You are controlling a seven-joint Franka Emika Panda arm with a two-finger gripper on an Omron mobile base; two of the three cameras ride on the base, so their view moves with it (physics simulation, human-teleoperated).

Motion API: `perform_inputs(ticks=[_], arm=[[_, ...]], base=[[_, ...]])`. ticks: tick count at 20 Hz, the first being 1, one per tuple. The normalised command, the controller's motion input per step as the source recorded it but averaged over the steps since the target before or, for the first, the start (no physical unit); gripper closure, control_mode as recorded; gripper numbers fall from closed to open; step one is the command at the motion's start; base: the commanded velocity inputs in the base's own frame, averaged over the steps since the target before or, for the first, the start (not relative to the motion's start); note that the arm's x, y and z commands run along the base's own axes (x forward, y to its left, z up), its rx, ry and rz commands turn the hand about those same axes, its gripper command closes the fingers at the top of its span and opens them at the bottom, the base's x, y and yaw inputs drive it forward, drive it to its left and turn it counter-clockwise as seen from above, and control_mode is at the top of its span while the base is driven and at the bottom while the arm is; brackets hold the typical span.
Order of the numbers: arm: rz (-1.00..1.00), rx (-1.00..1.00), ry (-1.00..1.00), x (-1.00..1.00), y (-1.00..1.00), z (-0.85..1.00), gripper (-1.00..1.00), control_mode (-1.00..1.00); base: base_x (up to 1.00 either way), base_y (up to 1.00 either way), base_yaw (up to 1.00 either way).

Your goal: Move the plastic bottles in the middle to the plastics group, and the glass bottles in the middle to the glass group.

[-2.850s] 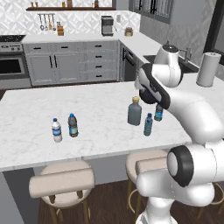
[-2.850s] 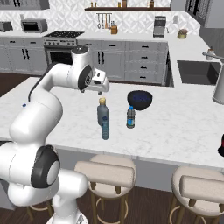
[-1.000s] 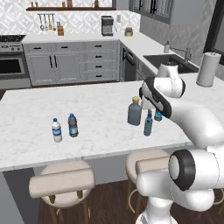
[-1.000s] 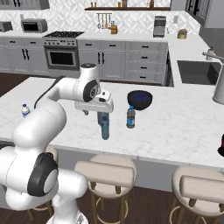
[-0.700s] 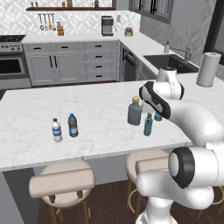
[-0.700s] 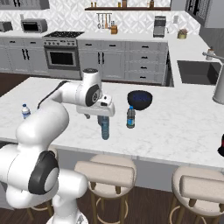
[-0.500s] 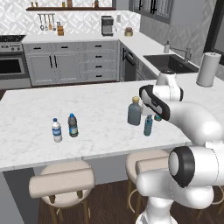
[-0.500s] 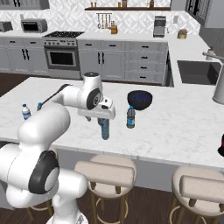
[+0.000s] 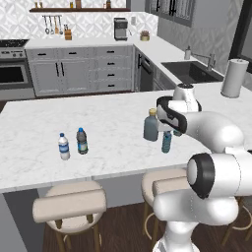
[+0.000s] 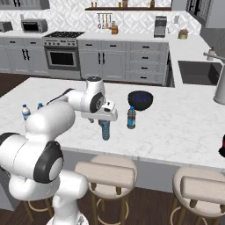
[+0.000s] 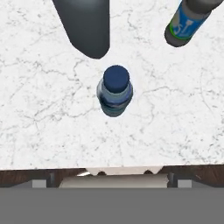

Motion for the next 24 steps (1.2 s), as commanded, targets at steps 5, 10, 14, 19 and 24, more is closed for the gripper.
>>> perform_inputs(ticks=[5,10,14,19,24], arm=[[0.0,0.0,0.0,0.26,-0.02,-0.17,-1.0,-1.0],[0.0,0.0,0.0,0.23,0.0,-0.16,-1.0,-1.0],[0.0,0.0,0.0,0.22,-0.03,-0.21,-1.0,-1.0],[0.0,0.0,0.0,0.27,-0.03,-0.2,-1.0,-1.0],[0.0,0.0,0.0,0.27,-0.09,-0.17,-1.0,-1.0]], base=[[0.0,0.0,0.0],[0.0,0.0,0.0],[0.0,0.0,0.0],[0.0,0.0,0.0],[0.0,0.0,0.0]])
